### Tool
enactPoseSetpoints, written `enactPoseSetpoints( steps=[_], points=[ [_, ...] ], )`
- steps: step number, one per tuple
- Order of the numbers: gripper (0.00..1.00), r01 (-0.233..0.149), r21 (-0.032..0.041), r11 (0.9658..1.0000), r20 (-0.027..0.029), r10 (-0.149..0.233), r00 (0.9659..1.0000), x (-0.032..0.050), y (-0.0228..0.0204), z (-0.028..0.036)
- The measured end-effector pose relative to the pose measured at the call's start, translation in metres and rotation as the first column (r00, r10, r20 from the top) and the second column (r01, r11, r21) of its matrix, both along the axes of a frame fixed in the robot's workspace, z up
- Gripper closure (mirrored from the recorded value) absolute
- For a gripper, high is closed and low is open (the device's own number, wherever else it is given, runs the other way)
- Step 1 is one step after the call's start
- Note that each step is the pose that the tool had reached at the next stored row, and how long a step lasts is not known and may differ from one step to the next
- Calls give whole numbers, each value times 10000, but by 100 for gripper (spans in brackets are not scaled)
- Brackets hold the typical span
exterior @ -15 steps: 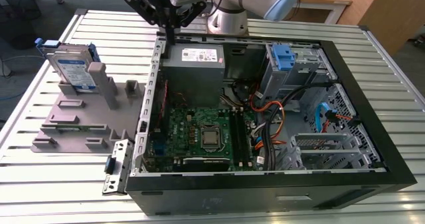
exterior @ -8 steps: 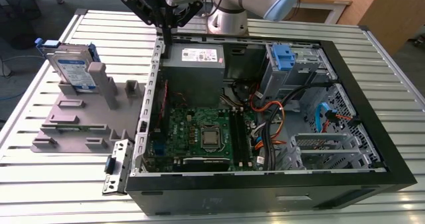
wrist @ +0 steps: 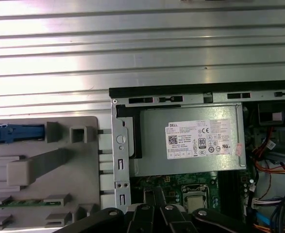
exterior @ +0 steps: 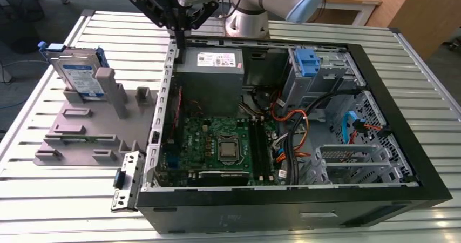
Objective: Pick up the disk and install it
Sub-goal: 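Reach for the disk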
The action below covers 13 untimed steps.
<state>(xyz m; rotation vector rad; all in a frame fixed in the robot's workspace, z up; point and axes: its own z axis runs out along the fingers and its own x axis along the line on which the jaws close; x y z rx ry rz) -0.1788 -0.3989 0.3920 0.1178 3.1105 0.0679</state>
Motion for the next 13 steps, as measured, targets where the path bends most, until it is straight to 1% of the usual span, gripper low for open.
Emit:
enactPoseSetpoints(
  steps=[13],
  points=[
    [89, 0, 0, 10000, 0, 0, 10000, -47, 0, -1]
  ],
)
